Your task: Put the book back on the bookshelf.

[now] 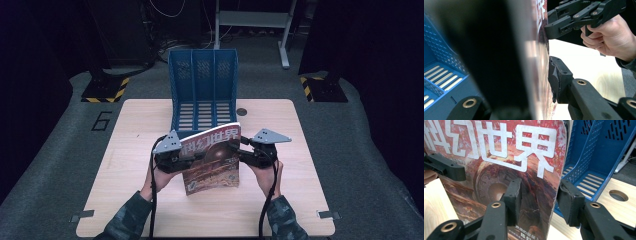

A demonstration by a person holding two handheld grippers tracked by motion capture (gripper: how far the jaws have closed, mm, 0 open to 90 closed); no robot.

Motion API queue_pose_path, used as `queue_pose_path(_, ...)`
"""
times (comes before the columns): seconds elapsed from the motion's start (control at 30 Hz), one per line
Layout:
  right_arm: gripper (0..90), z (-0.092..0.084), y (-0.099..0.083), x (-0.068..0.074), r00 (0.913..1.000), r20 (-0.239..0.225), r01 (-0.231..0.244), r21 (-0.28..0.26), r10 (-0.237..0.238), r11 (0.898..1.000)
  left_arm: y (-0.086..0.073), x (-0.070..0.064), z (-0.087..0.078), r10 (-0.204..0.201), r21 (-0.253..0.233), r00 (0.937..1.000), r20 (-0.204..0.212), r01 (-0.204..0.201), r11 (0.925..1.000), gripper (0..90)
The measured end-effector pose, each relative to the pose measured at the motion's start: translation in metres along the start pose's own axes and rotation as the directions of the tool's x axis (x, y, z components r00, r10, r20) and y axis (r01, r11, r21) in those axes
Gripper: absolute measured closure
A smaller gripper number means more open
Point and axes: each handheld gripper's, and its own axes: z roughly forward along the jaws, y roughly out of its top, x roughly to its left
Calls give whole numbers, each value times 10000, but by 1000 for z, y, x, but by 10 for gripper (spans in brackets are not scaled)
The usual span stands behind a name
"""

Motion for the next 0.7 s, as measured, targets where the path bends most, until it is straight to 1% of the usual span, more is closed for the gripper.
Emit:
queue_pose_path(0.03,558,1,0,0,10000,29,-4,27,4,10000,1,0,0,-45,-25,10000,-38,45,10000,694)
queue_pose_path(0.07,558,1,0,0,10000,29,-4,27,4,10000,3,1,-1,46,33,10000,-48,-45,10000,694)
queue_pose_path(0.1,558,1,0,0,10000,23,-11,32,10,10000,4,1,-1,34,-42,10000,-54,-35,10000,690)
queue_pose_path(0.13,558,1,0,-1,10000,7,31,58,-31,10000,6,2,-1,58,50,10000,44,-58,10000,680)
queue_pose_path(0.17,558,1,0,-1,10000,-6,22,58,-21,10000,8,3,-1,-27,49,10000,76,27,10000,668)
queue_pose_path(0.23,558,2,0,-1,10000,11,-35,115,35,9999,11,4,-2,-76,-34,9999,84,76,10000,654)
queue_pose_path(0.27,558,2,0,-1,10000,11,-35,115,35,9999,13,4,-3,-25,20,10000,34,25,10000,654)
queue_pose_path(0.3,557,3,0,-1,10000,9,-54,120,53,9999,15,5,-3,-60,-36,10000,16,60,10000,643)
queue_pose_path(0.33,557,3,0,-2,10000,15,-43,137,42,9999,18,6,-4,-36,-6,9999,164,36,10000,619)
queue_pose_path(0.37,556,3,0,-2,10000,4,-36,173,36,9998,20,6,-4,58,15,9997,221,-58,10000,612)
queue_pose_path(0.4,550,5,-1,-3,10000,5,-75,259,74,9996,23,5,-4,33,-3,9999,143,-33,10000,606)
queue_pose_path(0.43,549,5,-1,-4,10000,-38,-77,309,78,9995,25,6,-5,118,27,9998,160,-118,9999,605)
queue_pose_path(0.47,549,5,-1,-4,10000,-38,-77,309,78,9995,28,6,-5,236,38,9997,90,-236,9997,605)
queue_pose_path(0.5,549,6,-2,-4,9999,-24,-164,367,165,9992,30,7,-5,241,143,9997,66,-241,9996,601)
queue_pose_path(0.53,549,6,-2,-5,9998,-69,-163,352,166,9992,32,6,-4,175,130,9998,27,-175,9998,602)
queue_pose_path(0.63,549,7,-3,-6,9997,-99,-228,367,231,9991,36,8,-3,297,300,9996,40,-298,9991,604)
queue_pose_path(0.67,548,6,-3,-6,9997,-105,-222,362,226,9991,38,8,-3,396,324,9992,-40,-395,9987,609)
queue_pose_path(0.7,548,6,-3,-5,9997,-102,-217,367,221,9991,39,8,-3,388,310,9991,-153,-383,9988,609)
